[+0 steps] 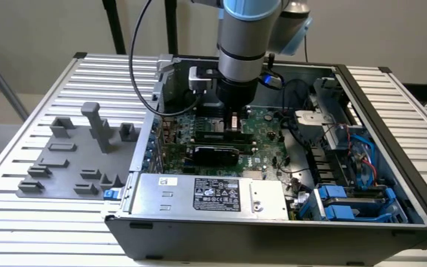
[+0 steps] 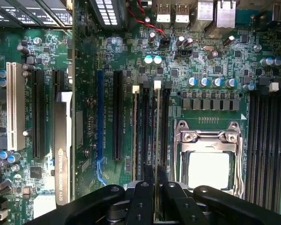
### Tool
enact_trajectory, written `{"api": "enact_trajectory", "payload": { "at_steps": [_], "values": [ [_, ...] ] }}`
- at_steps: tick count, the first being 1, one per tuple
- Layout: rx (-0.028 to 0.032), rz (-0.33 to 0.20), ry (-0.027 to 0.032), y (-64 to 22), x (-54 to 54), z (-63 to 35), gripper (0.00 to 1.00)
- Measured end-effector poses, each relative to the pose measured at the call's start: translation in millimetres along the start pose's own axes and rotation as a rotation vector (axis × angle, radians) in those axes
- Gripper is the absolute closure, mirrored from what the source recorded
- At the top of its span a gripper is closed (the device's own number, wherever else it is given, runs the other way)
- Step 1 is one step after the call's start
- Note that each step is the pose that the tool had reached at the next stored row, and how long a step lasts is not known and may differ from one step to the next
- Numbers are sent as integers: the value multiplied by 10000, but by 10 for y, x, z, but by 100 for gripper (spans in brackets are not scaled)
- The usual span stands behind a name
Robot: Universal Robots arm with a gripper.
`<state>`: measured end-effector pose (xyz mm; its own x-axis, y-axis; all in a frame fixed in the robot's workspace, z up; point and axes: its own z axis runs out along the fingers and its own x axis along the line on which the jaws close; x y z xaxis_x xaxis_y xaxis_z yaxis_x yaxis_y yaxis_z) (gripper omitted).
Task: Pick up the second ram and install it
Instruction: 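Insert the second ram into the second slot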
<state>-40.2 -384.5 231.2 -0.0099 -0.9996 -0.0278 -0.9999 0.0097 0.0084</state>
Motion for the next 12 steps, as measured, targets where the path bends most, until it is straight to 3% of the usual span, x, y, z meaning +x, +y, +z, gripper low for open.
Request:
{"api": "enact_trajectory", "payload": {
  "at_steps": [4,12],
  "values": [
    [51,-2,-56,1,1,15,100],
    [51,-2,-58,8,2,46,100]
  ]
}}
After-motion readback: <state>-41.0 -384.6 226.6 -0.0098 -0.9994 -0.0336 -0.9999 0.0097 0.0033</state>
